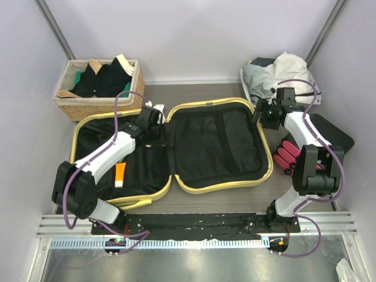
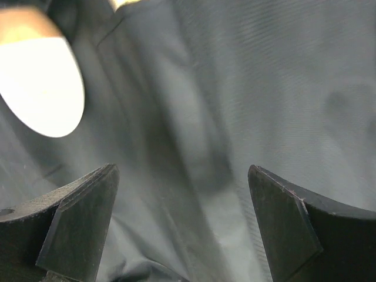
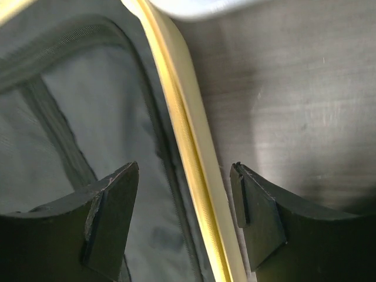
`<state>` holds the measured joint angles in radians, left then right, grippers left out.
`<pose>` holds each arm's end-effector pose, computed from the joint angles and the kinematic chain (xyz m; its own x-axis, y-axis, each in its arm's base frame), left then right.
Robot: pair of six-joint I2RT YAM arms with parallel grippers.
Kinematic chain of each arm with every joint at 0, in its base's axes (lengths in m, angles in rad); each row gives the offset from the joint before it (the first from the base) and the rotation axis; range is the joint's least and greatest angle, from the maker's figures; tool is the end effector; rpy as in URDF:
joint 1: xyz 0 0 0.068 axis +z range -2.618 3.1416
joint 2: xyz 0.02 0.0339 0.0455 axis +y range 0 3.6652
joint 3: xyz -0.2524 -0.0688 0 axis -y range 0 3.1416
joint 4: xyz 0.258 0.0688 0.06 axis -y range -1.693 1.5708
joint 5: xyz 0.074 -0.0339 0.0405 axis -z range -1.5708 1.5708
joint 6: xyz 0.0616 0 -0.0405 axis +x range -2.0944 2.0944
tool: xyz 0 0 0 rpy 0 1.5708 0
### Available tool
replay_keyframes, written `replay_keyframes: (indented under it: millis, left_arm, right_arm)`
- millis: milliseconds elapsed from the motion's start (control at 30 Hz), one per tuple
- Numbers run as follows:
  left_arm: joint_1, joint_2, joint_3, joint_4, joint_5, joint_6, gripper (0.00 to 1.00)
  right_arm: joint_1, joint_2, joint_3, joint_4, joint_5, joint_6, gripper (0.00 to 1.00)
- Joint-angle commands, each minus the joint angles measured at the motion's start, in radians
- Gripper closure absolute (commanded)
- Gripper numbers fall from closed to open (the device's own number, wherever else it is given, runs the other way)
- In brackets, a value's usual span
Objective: Open, take out, and arrange the luggage
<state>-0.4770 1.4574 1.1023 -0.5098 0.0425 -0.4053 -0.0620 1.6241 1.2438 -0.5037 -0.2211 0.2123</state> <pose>0.3027 -0.1594 0.2277 -0.8118 -0.0239 -0.5834 0.1775 0.9418 -0.2855 0.3804 -0.0101 0.2218 -0.7710 0.2538 -0.5841 0.0861 0.9502 0.2994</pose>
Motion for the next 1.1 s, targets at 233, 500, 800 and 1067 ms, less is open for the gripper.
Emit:
replay_keyframes:
  millis: [233, 500, 800, 1067]
  left_arm:
    - [-0.005, 0.034, -0.113, 0.096, -0.024, -0.076, 0.23]
    - [0.067, -0.138, -0.255, 0.089, -0.13, -0.145, 0.36]
    - [0.179, -0.27, -0.354, 0.053, -0.188, -0.168, 0.36]
    - [0.196, -0.314, -0.305, -0.053, -0.294, -0.142, 0.37]
  right_arm:
    - [0.103, -0.007, -0.084, 0.096, -0.021, 0.024, 0.33]
    - [0.251, -0.088, -0.184, 0.093, -0.018, 0.042, 0.39]
    - [0.399, -0.217, -0.337, 0.177, -0.055, 0.159, 0.42]
    - [0.484, -0.375, -0.458, 0.321, -0.043, 0.363, 0.43]
